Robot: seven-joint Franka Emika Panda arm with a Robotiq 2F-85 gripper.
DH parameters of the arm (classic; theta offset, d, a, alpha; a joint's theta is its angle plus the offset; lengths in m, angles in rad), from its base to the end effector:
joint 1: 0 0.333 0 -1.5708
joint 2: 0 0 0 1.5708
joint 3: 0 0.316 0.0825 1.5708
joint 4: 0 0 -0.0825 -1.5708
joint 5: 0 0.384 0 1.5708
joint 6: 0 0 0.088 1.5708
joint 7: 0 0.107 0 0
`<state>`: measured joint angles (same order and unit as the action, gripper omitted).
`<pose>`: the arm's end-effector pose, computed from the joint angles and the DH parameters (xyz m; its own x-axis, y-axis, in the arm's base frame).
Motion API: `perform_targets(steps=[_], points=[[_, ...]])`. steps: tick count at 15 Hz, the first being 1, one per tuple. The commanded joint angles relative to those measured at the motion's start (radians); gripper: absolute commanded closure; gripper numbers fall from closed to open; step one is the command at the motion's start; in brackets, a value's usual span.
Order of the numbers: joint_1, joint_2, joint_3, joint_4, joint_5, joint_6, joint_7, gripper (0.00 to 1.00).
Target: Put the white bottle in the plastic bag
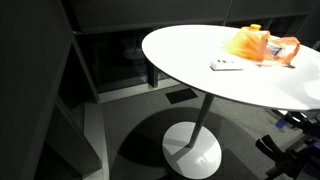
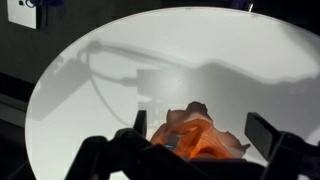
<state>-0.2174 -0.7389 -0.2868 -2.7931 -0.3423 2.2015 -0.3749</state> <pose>0.2899 -0.1642 0.4149 0.9893 0.1196 0.0831 0.1062 -0.9830 0.1499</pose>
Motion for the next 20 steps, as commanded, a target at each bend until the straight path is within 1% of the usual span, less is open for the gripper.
perform_targets(steps=[1, 5, 10, 12, 16, 18, 20], points=[[-0.005, 0.0, 0.006, 0.001, 0.005, -0.002, -0.003, 0.0], [-0.005, 0.0, 0.006, 0.001, 0.005, -0.002, -0.003, 0.0], [0.04, 0.013, 0.035, 0.037, 0.023, -0.015, -0.006, 0.0], [0.072, 0.028, 0.05, 0.058, 0.037, -0.022, -0.009, 0.0], [0.159, 0.089, 0.067, 0.122, 0.087, -0.035, -0.039, 0.0], [0.217, 0.135, 0.06, 0.164, 0.115, -0.04, -0.1, 0.0], [0.267, 0.192, 0.052, 0.211, 0.133, -0.045, -0.188, 0.0]])
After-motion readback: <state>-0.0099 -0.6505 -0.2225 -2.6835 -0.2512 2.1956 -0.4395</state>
